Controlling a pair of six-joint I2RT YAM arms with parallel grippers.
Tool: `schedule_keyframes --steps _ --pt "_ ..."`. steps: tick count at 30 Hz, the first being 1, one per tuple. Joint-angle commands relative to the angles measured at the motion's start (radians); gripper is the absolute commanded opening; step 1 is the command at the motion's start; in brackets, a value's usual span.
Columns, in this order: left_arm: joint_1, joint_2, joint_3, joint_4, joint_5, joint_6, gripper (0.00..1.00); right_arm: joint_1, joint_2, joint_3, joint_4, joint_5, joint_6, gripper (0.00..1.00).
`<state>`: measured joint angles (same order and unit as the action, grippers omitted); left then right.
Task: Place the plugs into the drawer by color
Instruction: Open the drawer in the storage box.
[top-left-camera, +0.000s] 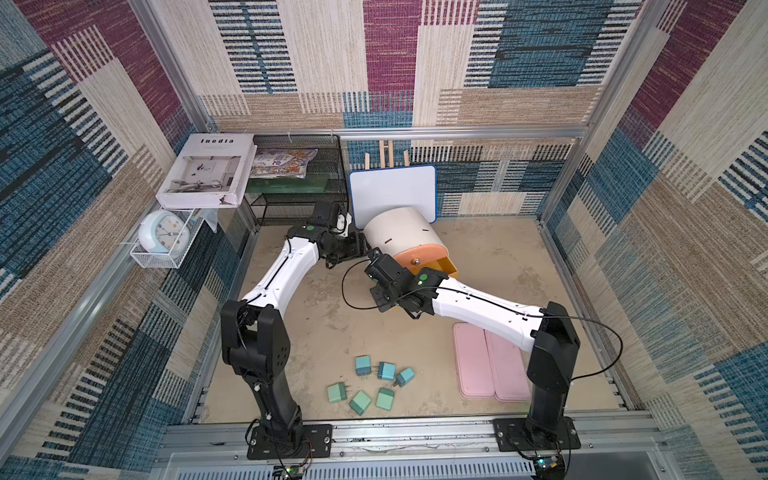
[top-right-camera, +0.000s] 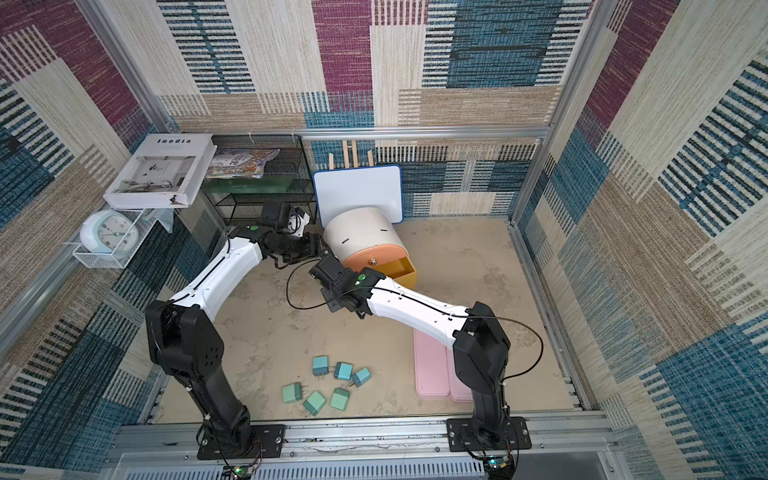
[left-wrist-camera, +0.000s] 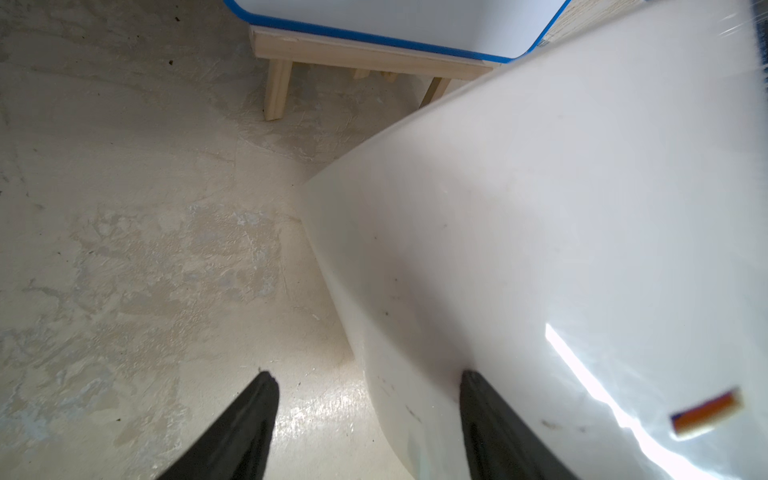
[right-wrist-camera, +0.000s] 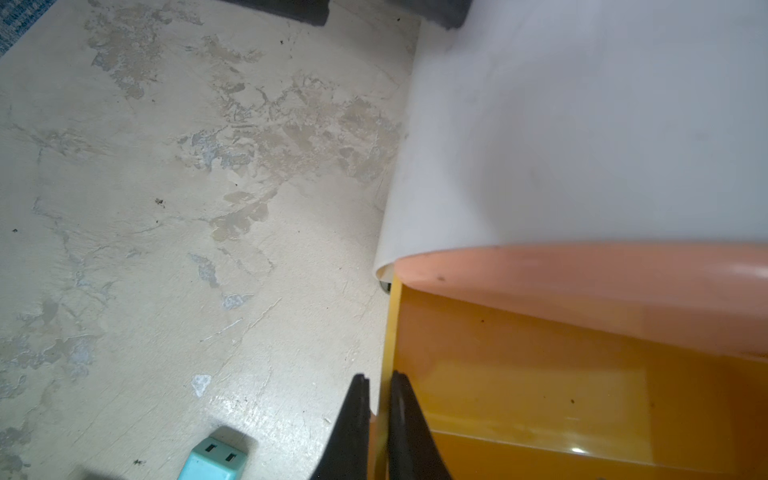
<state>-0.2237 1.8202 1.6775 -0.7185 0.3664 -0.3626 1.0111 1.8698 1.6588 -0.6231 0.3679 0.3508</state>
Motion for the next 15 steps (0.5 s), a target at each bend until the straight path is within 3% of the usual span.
schedule_keyframes --steps 1,11,15 --pt "-0.002 0.013 0.005 0.019 0.035 -0.006 0.73 0.012 -0.015 -0.02 0.008 -0.041 0.0 0.13" --pt "0.0 0.023 0.008 0.018 0.017 -0.002 0.73 0.035 -0.087 -0.081 0.014 -0.047 0.034 0.15" --pt "0.001 0.021 0.009 0.018 0.011 0.001 0.74 0.036 -0.117 -0.093 0.02 -0.044 0.034 0.19"
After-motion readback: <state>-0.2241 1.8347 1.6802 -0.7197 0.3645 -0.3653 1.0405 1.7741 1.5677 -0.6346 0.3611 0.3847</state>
